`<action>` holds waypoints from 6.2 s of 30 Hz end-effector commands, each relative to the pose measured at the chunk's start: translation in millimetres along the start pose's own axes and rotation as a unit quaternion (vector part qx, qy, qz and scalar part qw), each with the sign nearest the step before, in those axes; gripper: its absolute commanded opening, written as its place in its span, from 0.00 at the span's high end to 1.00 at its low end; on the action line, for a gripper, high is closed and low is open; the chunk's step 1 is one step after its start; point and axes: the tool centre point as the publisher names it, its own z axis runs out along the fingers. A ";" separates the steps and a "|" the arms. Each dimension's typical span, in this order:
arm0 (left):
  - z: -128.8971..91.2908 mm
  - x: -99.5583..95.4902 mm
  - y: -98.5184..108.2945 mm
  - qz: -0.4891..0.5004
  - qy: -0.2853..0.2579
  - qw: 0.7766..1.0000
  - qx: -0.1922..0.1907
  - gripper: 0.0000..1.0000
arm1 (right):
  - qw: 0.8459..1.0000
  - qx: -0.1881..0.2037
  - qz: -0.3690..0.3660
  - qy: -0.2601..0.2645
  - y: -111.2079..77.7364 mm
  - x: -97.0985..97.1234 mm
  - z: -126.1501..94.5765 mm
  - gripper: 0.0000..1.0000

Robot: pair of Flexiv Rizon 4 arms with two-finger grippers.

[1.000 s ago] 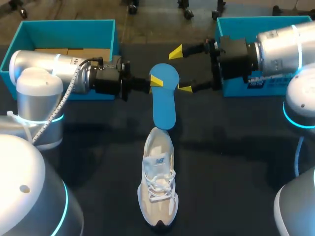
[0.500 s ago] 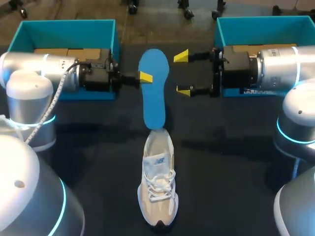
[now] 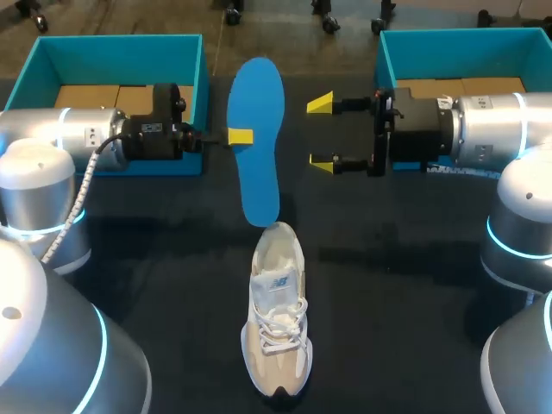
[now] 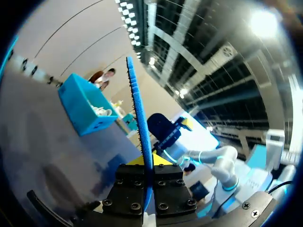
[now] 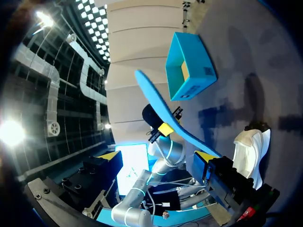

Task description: Take the shoe out of the shoebox, open the shoe tongue, remove and reinsert the insole, then place the shoe into the shoebox

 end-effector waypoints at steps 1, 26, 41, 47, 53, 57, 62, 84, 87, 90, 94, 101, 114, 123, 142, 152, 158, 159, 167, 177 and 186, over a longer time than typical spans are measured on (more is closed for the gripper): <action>-0.6 -0.4 -4.1 0.124 0.011 0.992 -0.009 1.00 | 1.000 0.000 0.001 -0.001 0.6 0.4 2.4 0.00; -1.8 5.2 -10.7 0.407 0.026 0.913 0.011 1.00 | 1.000 0.000 0.001 -0.001 0.6 0.4 2.4 0.00; -11.2 7.3 -29.4 0.449 0.005 0.893 -0.031 1.00 | 1.000 0.000 0.001 -0.001 0.6 0.4 2.4 0.00; -11.2 7.3 -29.4 0.449 0.005 0.893 -0.031 1.00 | 1.000 0.000 0.001 -0.001 0.6 0.4 2.4 0.00; -11.2 7.3 -29.4 0.449 0.005 0.893 -0.031 1.00 | 1.000 0.000 0.001 -0.001 0.6 0.4 2.4 0.00; -13.3 -2.1 -36.9 0.527 0.041 0.849 -0.031 1.00 | 1.000 0.000 0.001 -0.001 0.6 0.4 2.4 0.00; -17.5 2.1 -33.5 0.605 0.051 0.793 -0.040 1.00 | 1.000 0.000 0.001 -0.001 0.6 0.4 2.4 0.00; -28.5 -12.7 -25.0 0.682 0.032 0.728 -0.065 1.00 | 1.000 0.000 0.001 -0.001 0.6 0.4 2.4 0.00; -27.2 -11.7 -23.7 0.695 0.032 0.715 -0.066 1.00 | 1.000 0.000 0.001 -0.001 0.6 0.4 2.4 0.00; -25.0 -11.4 -20.3 0.723 0.032 0.687 -0.060 1.00 | 1.000 0.000 0.001 -0.001 0.6 0.4 2.4 0.00; -24.0 -18.0 -16.6 0.745 0.017 0.666 -0.037 1.00 | 1.000 0.000 0.001 -0.001 0.6 0.4 2.4 0.00; -21.4 -18.8 -8.0 0.772 0.012 0.634 -0.026 1.00 | 1.000 0.000 0.001 -0.001 0.6 0.4 2.4 0.00; -20.7 -18.0 4.5 0.807 0.020 0.589 -0.032 1.00 | 1.000 0.004 0.011 -0.016 -5.6 0.2 9.4 0.00; -16.6 -20.6 14.5 0.843 0.021 0.535 -0.050 1.00 | 0.999 0.009 0.045 -0.015 -9.9 -15.3 16.2 0.00; -16.1 -18.8 25.2 0.903 0.038 0.427 -0.028 1.00 | 0.994 0.006 0.105 -0.005 -34.1 -33.3 44.5 0.00; -15.8 -17.9 22.5 0.900 0.043 0.432 -0.031 1.00 | 0.994 0.003 0.108 -0.011 -38.0 -31.0 42.1 0.00; -9.2 -16.7 24.9 0.911 0.071 0.406 -0.012 1.00 | 0.996 0.015 0.069 -0.055 -34.8 -23.6 53.1 0.00; -8.7 -16.9 25.0 0.911 0.077 0.405 -0.007 1.00 | 0.996 0.016 0.065 -0.054 -33.9 -24.6 55.2 0.00; -6.8 -18.1 28.1 0.916 0.087 0.392 -0.005 1.00 | 0.996 0.045 0.052 -0.062 -30.0 -29.5 66.8 0.00; -8.1 -13.5 27.2 0.919 0.082 0.385 -0.001 1.00 | 0.995 0.060 0.035 -0.071 -34.7 -38.8 75.3 0.07; -8.8 -9.5 24.5 0.921 0.078 0.382 0.004 1.00 | 0.996 0.058 0.028 -0.064 -38.9 -49.6 76.0 0.39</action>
